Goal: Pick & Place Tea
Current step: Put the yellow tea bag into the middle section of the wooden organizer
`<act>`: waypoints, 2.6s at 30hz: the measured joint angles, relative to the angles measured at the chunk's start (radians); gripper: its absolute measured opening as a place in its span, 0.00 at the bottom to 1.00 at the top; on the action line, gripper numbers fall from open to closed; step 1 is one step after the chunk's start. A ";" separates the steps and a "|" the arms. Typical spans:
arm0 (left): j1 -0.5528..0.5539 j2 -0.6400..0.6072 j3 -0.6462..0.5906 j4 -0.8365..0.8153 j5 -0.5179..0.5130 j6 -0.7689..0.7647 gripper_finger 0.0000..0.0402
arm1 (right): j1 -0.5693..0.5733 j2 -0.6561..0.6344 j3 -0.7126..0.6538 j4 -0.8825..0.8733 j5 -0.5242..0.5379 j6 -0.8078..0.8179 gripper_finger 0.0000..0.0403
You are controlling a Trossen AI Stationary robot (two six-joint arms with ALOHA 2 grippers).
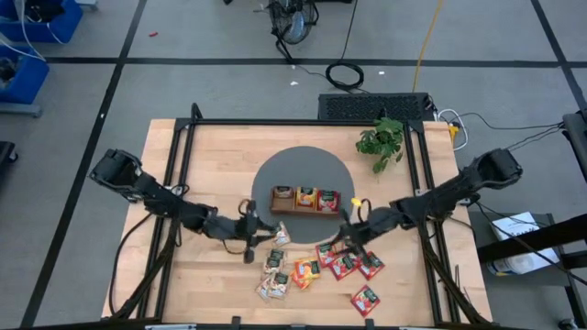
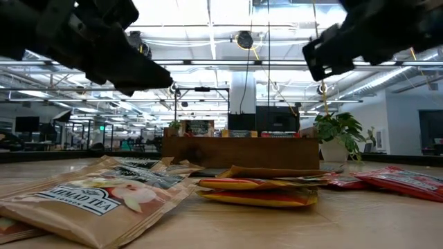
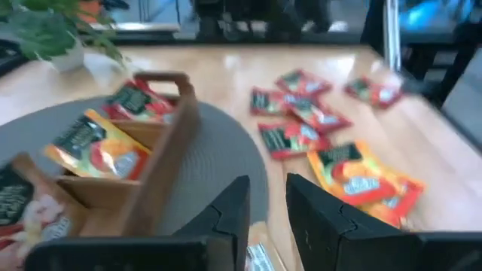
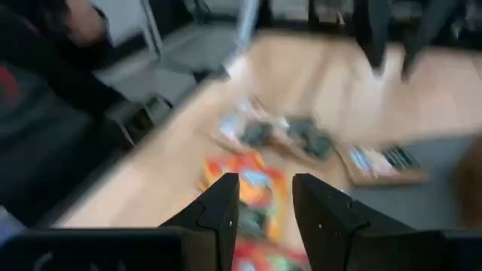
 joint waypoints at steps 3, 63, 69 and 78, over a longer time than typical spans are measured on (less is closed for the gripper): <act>-0.034 0.077 0.128 -0.119 -0.012 0.023 0.23 | 0.052 0.033 -0.033 0.077 0.055 0.027 0.27; -0.153 0.321 0.428 -0.206 -0.064 -0.048 0.23 | 0.305 0.591 0.439 -0.345 0.606 -0.318 0.18; -0.153 0.321 0.428 -0.206 -0.064 -0.051 0.23 | 0.305 0.591 0.439 -0.347 0.631 -0.322 0.02; -0.151 0.321 0.428 -0.176 -0.043 -0.148 0.23 | 0.333 0.557 0.437 -0.374 0.795 -0.516 0.00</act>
